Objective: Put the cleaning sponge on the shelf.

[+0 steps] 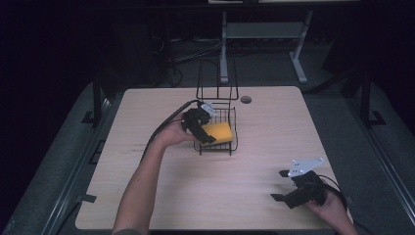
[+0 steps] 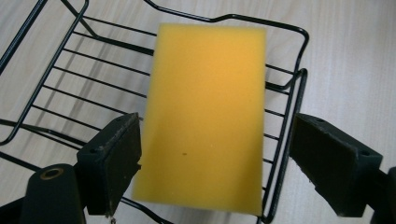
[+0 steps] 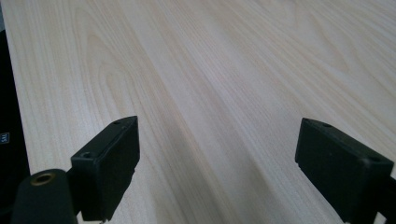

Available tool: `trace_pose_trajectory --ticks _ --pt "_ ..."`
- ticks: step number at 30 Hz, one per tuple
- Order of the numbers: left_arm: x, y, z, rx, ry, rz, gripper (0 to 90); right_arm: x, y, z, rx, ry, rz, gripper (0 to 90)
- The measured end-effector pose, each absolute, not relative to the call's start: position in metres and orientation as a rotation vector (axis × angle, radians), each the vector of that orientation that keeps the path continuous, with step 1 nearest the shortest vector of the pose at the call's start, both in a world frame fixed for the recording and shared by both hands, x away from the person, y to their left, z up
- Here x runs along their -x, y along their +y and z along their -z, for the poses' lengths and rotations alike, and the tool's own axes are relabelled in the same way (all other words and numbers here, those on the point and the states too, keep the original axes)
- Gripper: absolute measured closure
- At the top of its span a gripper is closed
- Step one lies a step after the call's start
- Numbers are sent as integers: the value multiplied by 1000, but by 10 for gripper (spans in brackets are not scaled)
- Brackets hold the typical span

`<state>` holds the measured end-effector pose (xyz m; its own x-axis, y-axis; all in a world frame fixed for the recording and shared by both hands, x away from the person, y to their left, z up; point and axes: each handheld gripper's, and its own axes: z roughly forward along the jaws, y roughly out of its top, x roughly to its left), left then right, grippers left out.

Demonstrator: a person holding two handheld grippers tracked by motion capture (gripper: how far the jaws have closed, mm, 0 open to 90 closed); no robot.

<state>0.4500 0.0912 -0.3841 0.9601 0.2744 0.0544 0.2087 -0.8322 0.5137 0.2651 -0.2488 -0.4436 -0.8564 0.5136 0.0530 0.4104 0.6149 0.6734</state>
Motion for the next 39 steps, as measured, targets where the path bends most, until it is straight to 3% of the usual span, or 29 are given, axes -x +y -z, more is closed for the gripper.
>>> trace_pose_trajectory --ticks 39 --pt "-391 117 375 -2583 286 -216 172 -266 -244 441 -758 2693 -1057 136"
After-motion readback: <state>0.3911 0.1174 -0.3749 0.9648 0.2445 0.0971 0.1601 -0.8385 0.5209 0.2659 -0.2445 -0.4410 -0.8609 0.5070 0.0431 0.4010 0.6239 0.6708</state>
